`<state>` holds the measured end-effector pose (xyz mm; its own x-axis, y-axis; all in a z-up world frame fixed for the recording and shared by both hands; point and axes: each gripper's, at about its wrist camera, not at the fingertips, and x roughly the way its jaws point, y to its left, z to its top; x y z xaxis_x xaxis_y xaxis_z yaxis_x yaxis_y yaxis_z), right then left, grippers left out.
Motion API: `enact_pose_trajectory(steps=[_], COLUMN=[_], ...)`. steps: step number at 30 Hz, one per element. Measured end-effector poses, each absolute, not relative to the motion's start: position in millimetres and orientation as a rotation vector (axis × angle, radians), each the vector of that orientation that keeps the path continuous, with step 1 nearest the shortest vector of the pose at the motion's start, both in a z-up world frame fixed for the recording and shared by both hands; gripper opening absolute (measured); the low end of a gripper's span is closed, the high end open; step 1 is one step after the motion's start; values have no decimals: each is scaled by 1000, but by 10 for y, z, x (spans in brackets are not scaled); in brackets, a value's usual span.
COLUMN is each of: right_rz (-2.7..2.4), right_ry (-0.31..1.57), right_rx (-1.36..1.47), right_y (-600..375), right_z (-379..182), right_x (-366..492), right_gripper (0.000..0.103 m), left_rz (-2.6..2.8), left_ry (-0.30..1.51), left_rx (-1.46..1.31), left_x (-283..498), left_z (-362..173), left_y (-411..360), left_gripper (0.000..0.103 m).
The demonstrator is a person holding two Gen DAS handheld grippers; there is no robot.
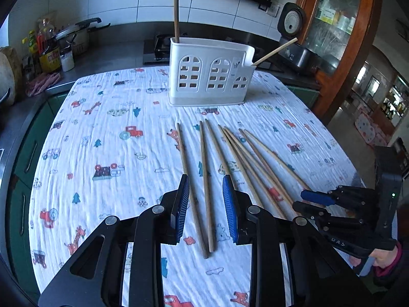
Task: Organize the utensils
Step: 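Return the left tool to the table and grasp a chopstick while the right tool grasps another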
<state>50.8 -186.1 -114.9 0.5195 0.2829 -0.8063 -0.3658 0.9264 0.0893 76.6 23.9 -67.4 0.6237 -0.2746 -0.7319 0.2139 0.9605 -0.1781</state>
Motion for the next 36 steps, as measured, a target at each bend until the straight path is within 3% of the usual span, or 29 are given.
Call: enact_pose_trajectory(steps=[15, 36], right_rz=[361, 350], right_ry=[1006, 942], right_rx=[-50, -26], right_y=[-1895, -2017], right_z=[-1314, -1102], right_x=[606, 557], right_gripper=[10, 8], left_rz=[-332, -307], left_ry=[935, 995], left_rx=[-97, -98], left_x=[789, 1050], left_z=[-1014, -1409], left_y=[132, -3], left_gripper=[27, 27])
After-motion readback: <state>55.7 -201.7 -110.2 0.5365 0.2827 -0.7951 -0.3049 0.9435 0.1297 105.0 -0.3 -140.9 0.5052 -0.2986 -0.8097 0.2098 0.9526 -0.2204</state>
